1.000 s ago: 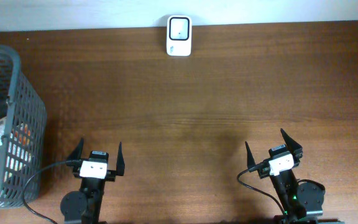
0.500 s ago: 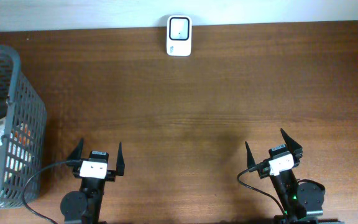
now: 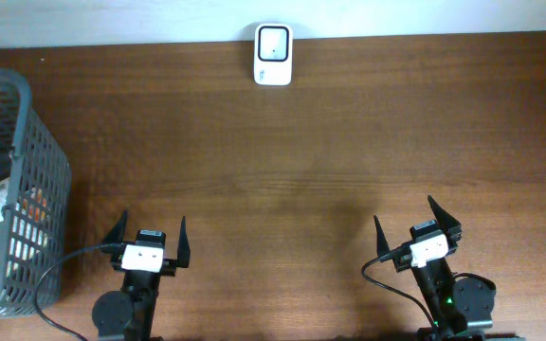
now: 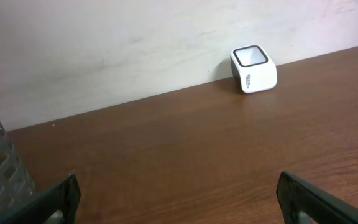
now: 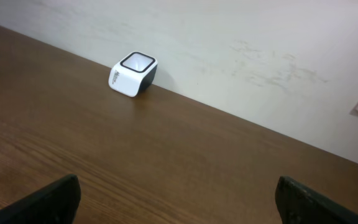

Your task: Scan the item barcode

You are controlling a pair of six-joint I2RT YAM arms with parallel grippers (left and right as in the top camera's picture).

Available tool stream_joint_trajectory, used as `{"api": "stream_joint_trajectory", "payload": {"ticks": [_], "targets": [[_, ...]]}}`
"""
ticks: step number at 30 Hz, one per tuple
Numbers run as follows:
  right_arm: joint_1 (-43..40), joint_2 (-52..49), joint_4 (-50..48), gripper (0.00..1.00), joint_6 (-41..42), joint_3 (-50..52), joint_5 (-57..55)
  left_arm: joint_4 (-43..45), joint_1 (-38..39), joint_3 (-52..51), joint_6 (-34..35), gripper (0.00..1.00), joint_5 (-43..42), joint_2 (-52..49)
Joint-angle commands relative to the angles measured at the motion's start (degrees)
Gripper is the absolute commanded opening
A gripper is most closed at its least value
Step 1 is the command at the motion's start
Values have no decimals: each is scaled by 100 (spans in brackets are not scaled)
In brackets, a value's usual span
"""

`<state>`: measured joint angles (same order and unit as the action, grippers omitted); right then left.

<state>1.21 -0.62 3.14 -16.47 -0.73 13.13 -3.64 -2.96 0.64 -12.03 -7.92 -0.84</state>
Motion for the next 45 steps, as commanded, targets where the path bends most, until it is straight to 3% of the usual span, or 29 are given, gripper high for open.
{"api": "stream_joint_trajectory", "payload": {"ticks": [1, 8, 13, 16, 19, 22, 28, 29, 31, 33, 35, 37, 38, 40, 43, 45], "targets": [[37, 44, 13, 99, 61, 42, 15, -33, 20, -13, -72, 99, 22, 55], [37, 44, 13, 99, 63, 42, 15, -33, 20, -13, -70, 99, 9, 50], [37, 44, 13, 99, 63, 42, 15, 339, 20, 9, -24, 99, -710, 50], [37, 44, 13, 99, 63, 42, 15, 214, 20, 511, 79, 99, -732, -114], [37, 44, 13, 99, 61, 42, 15, -20, 20, 1937, 70, 99, -612, -1158], [37, 44, 13, 99, 61, 42, 15, -1032, 20, 3847, -260, 99, -896, -2562], [37, 44, 13, 99, 63, 42, 15, -4435, 20, 8791, -308, 99, -883, -6002], [37, 44, 13, 99, 61, 42, 15, -5281, 20, 10008, -304, 99, -918, -6741], [37, 44, 13, 99, 61, 42, 15, -6085, 20, 11416, -302, 99, -929, -7613], [37, 44, 13, 99, 61, 42, 15, -6588, 20, 12120, -302, 99, -929, -8144], [37, 44, 11, 99, 61, 42, 15, -6625, 20, 12122, -306, 99, -922, -8260], [37, 44, 13, 99, 63, 42, 15, -6546, 17, 12124, -245, 99, -133, -8343], [37, 44, 13, 99, 61, 42, 15, -6470, 0, 12124, 166, 99, 476, -8354], [37, 44, 13, 99, 63, 42, 15, -6400, -376, 12124, 2076, 99, 2437, -8360], [37, 44, 13, 99, 61, 42, 15, -6647, -1587, 12122, 3687, 99, 2830, -8387], [37, 44, 11, 99, 63, 42, 15, -6863, -2393, 12122, 4122, 99, 2830, -8526]]}}
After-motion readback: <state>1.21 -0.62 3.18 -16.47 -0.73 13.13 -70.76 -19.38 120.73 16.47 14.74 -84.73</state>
